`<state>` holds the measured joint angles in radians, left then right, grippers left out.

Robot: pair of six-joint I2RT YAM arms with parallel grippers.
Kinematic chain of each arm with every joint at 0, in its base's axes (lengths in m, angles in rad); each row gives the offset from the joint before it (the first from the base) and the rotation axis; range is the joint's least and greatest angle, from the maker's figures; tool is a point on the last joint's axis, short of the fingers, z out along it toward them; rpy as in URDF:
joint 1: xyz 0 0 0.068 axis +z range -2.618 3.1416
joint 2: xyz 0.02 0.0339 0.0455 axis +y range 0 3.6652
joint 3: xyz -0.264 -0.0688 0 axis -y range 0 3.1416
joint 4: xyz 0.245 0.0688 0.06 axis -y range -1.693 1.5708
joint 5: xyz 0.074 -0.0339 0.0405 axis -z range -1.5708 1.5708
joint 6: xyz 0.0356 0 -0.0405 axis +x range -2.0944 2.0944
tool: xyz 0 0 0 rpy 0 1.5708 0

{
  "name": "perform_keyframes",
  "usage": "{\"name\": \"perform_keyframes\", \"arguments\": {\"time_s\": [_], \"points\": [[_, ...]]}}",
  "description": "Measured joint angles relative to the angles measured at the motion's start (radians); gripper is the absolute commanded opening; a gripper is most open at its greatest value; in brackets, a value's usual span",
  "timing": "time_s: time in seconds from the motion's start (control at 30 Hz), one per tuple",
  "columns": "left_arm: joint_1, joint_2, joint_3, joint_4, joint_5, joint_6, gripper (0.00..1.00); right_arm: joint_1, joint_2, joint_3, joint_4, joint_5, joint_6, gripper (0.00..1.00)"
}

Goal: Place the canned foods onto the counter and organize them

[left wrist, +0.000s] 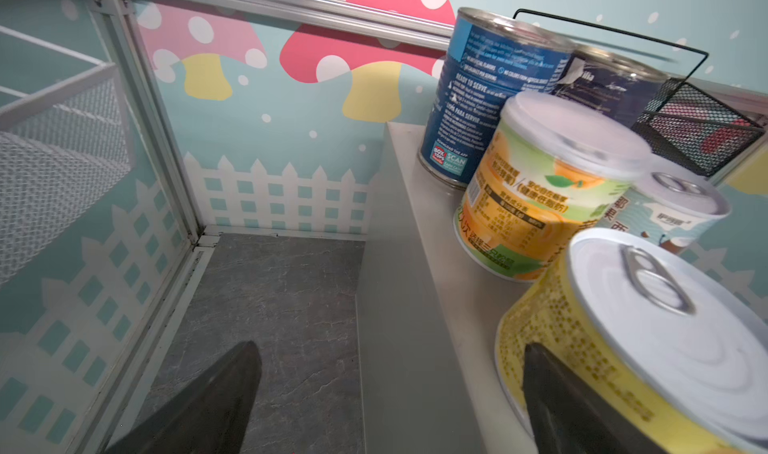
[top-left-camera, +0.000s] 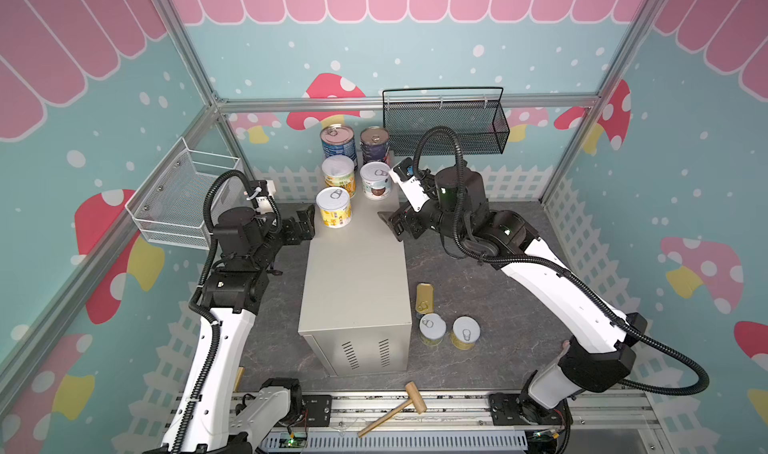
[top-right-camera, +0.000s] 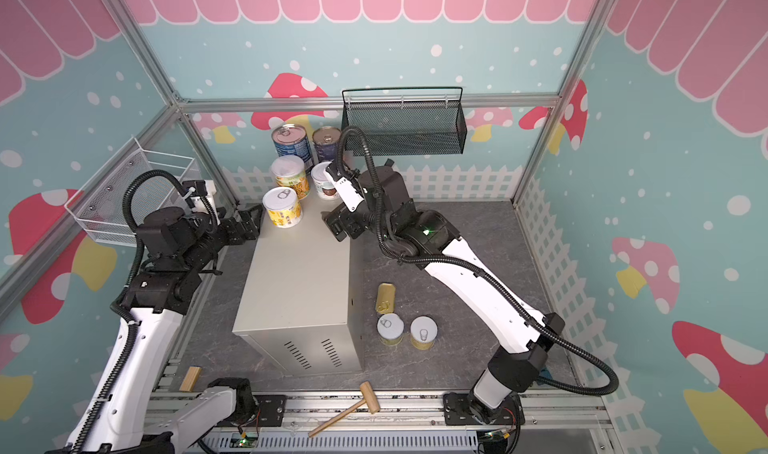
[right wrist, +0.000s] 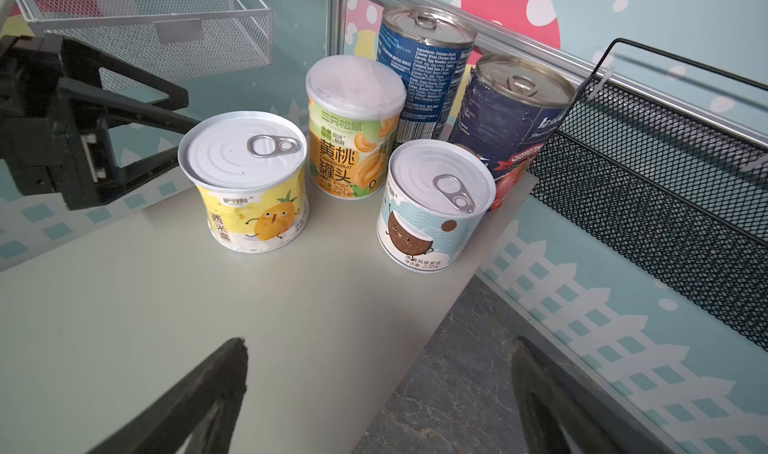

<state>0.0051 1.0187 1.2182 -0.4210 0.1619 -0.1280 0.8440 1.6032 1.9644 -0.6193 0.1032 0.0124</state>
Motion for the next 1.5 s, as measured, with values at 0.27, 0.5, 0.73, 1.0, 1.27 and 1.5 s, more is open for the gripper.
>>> {"name": "perform_keyframes", "arguments": {"time_s": [0.27,0.5,0.73,1.0,1.27,1.5], "points": [[0.000,0.010,0.000,0.023,0.034,-0.001,0.99,0.000,0.000,-0.014,0.002,-0.011,0.000,0.99],[0.001,0.015,0.000,0.023,0.048,-0.006,0.99,0.000,0.000,-0.015,0.005,-0.014,0.000,0.99],[0.002,0.019,0.000,0.024,0.060,-0.012,1.00,0.000,0.000,-0.017,0.007,-0.015,0.000,0.99],[0.002,0.020,0.000,0.026,0.063,-0.019,0.99,0.000,0.000,-0.017,0.007,-0.014,0.000,0.99],[0.002,0.022,0.000,0.030,0.073,-0.023,0.99,0.000,-0.002,-0.028,0.011,-0.014,0.000,0.99],[0.002,0.025,0.000,0.031,0.078,-0.026,0.99,0.000,-0.006,-0.040,0.019,-0.014,0.000,0.99]]}}
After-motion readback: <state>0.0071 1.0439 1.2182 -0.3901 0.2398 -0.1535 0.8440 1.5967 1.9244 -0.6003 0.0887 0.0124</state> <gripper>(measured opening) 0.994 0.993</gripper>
